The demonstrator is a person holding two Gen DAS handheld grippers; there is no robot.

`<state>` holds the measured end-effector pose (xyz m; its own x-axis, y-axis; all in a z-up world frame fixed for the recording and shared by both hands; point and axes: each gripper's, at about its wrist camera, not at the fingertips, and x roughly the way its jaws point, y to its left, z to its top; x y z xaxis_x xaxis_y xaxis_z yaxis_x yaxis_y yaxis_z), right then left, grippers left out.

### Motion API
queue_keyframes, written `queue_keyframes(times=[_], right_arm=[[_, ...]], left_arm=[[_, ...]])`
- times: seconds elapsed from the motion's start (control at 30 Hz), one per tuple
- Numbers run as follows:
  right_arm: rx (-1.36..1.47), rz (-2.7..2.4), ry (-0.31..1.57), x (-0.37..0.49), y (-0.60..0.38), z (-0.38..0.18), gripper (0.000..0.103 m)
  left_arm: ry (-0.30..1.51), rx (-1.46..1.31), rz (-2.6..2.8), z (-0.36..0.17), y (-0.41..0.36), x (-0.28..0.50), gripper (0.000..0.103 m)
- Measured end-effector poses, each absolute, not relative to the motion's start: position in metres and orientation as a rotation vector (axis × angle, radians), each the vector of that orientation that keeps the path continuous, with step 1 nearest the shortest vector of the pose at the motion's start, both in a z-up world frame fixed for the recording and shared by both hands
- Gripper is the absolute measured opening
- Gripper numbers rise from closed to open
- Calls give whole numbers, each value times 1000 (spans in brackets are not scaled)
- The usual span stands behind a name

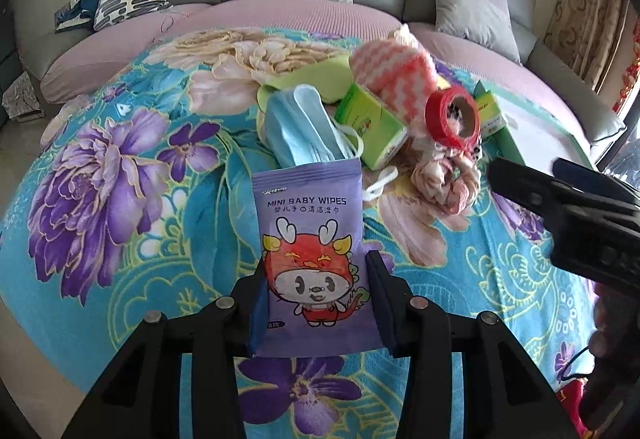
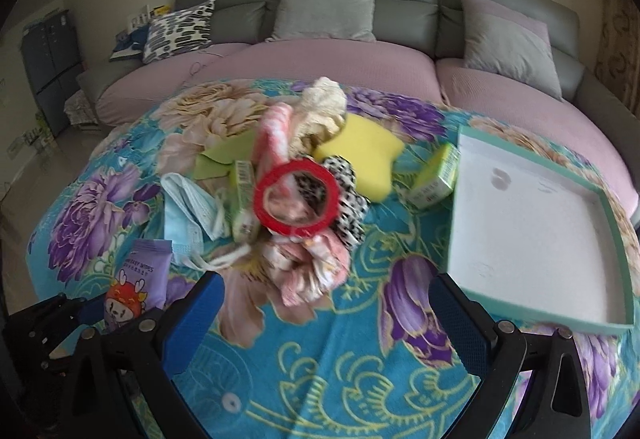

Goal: Organize soft objects
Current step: 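Grasp the purple wipes pack with the left tool while the right tool grasps the red tape roll, then carry both items to the white tray and open both tools to drop them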

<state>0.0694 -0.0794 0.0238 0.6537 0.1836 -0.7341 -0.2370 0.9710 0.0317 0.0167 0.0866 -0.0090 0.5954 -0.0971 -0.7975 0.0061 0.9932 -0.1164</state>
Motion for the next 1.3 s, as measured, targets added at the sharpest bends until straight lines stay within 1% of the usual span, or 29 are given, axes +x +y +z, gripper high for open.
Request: queue_keyframes(times=[0.17,0.27,0.33,0.53,0.6,0.63,0.83,1.07,1.3], right_arm=[[-72,248,832,91,-69,18,102],[-77,247,845,102,-66,13,94],[-79,252,860,109,-65,10,85],[-85,269,857,118,-62,8,72],[-89,280,853,118,-61,9,63],[-92,288,854,119,-60,10,62],[-81,313,845,117,-62,13,60],[-22,326,775,105,-80,34,60],[12,255,747,106,-131,49,60]], left_arm=[[891,-102,-49,0,96,18,46],[879,-116,-42,3,104,20,46],[872,-124,-35,3,109,21,46],[857,-134,-28,6,115,22,46],[855,-134,-29,6,114,23,46],[856,-132,-28,6,114,23,46],[851,-126,-22,9,112,23,46],[812,-97,-18,27,105,29,46],[756,-35,-107,56,61,51,46]])
